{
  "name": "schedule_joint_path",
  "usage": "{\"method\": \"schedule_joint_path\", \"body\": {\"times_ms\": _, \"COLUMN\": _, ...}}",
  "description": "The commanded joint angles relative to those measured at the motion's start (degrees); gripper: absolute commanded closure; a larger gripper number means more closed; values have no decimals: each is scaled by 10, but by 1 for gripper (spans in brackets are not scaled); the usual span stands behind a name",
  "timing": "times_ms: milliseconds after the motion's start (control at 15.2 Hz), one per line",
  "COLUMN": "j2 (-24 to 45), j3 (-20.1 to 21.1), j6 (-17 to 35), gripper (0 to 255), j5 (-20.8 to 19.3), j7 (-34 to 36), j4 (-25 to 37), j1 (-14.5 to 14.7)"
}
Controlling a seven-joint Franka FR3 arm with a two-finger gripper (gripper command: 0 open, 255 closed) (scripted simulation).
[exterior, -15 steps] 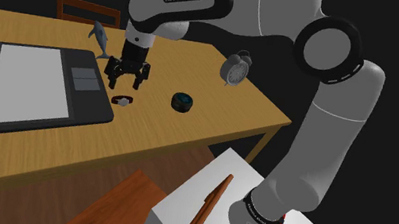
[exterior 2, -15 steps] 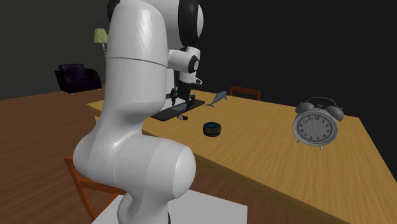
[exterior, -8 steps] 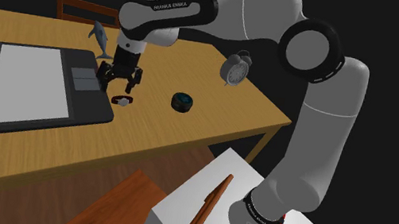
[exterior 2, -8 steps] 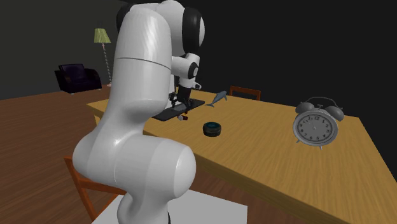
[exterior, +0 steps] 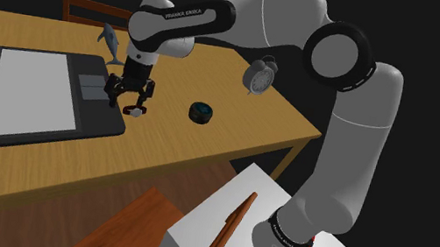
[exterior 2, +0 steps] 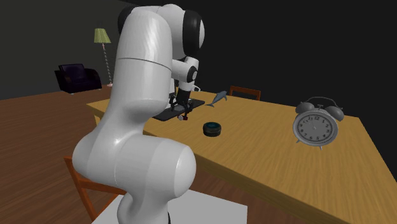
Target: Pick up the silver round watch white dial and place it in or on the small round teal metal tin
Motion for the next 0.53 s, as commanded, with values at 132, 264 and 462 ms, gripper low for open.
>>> {"method": "schedule_joint_path", "body": {"times_ms": 132, "j2": 0, "j3": 0, "j6": 0, "gripper": 255, "j5": 0, "j7": 0, "j4": 0, "j1": 0}}
{"method": "schedule_joint_path", "body": {"times_ms": 264, "j2": 0, "j3": 0, "j6": 0, "gripper": 255, "j5": 0, "j7": 0, "j4": 0, "j1": 0}}
{"method": "schedule_joint_path", "body": {"times_ms": 462, "j2": -3, "j3": 0, "j6": 4, "gripper": 255, "j5": 1, "j7": -2, "j4": -7, "j1": -1}}
